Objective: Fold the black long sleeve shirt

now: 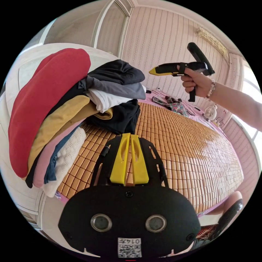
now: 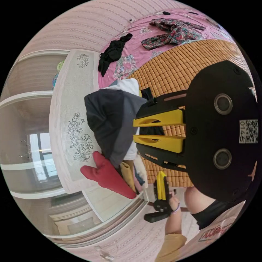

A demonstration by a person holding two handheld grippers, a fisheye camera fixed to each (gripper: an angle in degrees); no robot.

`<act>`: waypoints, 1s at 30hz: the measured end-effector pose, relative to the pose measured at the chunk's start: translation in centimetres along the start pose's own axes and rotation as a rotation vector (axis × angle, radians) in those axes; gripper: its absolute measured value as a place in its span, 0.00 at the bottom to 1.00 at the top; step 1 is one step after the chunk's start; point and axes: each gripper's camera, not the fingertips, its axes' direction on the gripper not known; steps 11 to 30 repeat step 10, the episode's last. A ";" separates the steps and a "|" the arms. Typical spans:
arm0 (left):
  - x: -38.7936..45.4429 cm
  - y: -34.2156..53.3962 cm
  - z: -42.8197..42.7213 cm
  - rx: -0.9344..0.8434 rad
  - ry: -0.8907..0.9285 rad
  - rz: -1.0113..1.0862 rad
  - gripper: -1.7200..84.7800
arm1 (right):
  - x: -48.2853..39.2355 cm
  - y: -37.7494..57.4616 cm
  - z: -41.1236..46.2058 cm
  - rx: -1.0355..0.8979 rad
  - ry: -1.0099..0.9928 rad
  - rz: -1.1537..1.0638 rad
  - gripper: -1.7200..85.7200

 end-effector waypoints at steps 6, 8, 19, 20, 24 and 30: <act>-3.6 4.8 -7.0 0.037 -0.096 -0.081 0.02 | -5.0 5.6 -3.7 -0.068 0.204 -0.142 0.14; -6.0 5.3 -9.7 0.075 -0.168 -0.142 0.04 | -5.8 4.1 -4.5 -0.032 0.178 -0.116 0.15; -8.0 5.6 -11.6 0.121 -0.218 -0.206 0.06 | -6.7 2.1 -4.2 -0.024 0.135 -0.095 0.16; -8.0 5.6 -11.6 0.121 -0.218 -0.206 0.06 | -6.7 2.1 -4.2 -0.024 0.135 -0.095 0.16; -8.0 5.6 -11.6 0.121 -0.218 -0.206 0.06 | -6.7 2.1 -4.2 -0.024 0.135 -0.095 0.16; -8.0 5.6 -11.6 0.121 -0.218 -0.206 0.06 | -6.7 2.1 -4.2 -0.024 0.135 -0.095 0.16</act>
